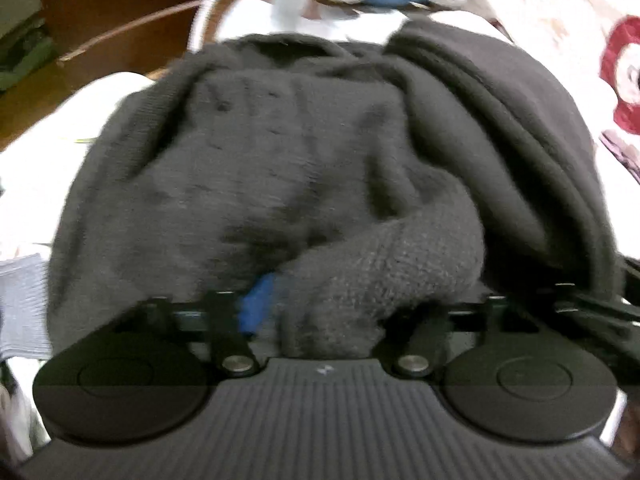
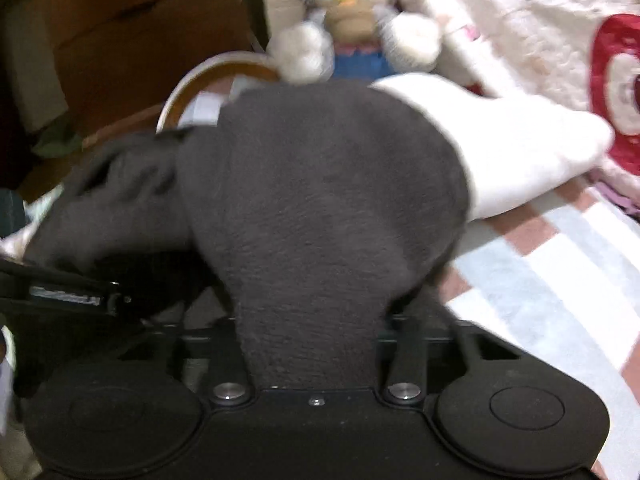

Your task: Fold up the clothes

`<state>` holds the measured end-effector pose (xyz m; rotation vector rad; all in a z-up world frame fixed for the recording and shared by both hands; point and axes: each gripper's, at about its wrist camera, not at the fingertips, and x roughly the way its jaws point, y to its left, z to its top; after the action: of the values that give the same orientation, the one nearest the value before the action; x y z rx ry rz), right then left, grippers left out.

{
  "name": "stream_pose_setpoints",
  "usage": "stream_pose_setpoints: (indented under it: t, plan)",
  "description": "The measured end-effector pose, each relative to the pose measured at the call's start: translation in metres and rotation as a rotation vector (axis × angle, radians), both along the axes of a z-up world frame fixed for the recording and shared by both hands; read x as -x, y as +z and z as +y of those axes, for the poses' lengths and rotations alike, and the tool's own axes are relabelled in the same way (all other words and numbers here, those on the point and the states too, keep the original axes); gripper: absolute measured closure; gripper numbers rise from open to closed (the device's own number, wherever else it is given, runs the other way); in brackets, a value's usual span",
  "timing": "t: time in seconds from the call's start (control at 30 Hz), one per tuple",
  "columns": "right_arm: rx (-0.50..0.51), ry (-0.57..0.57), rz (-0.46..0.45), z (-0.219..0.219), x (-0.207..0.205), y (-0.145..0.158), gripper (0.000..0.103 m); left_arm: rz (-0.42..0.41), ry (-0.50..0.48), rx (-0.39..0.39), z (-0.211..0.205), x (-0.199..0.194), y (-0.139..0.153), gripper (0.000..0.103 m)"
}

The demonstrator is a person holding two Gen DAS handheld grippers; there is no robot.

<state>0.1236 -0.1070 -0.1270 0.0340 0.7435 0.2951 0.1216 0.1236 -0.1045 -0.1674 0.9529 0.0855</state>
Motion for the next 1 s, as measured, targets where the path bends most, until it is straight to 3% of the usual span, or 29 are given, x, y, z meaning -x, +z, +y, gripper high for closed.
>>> stream_pose_setpoints:
  t: [0.03,0.1,0.43,0.63,0.83,1.0]
  plan:
    - [0.013,-0.022,-0.021,-0.006,0.007,0.006,0.08,-0.018,0.016,0.012,0.004,0.002,0.004,0.076]
    - [0.041,-0.068,-0.065,-0.017,0.021,0.017,0.082,-0.052,0.037,0.022,0.01,0.005,0.011,0.083]
    - [0.183,-0.296,-0.285,-0.074,0.093,0.074,0.083,-0.197,0.025,-0.064,0.011,0.02,0.038,0.086]
    - [0.147,-0.358,-0.269,-0.103,0.121,0.072,0.083,-0.264,0.008,-0.088,0.011,0.029,0.051,0.087]
    - [0.11,-0.419,-0.252,-0.132,0.15,0.07,0.083,-0.237,-0.054,-0.193,-0.011,0.037,0.047,0.088]
    - [0.117,-0.415,-0.23,-0.138,0.155,0.051,0.083,-0.253,-0.056,-0.221,-0.017,0.036,0.05,0.089]
